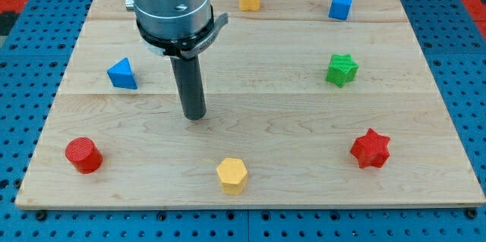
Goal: Move the red star slightly towards right
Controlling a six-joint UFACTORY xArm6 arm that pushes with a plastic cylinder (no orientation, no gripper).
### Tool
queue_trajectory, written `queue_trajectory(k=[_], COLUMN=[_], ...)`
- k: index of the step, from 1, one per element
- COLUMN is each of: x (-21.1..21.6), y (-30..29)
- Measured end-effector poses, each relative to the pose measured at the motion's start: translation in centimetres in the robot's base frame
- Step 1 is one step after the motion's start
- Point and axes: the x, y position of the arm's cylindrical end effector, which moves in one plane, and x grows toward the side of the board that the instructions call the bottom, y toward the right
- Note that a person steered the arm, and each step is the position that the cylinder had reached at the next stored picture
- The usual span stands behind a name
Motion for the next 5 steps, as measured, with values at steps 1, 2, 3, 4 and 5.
queue_trajectory(k=[1,2,3,4,5], x=[0.0,0.0,-1.3,-3.0,-3.5], y=[0.0,0.0,1.0,2.4,2.6])
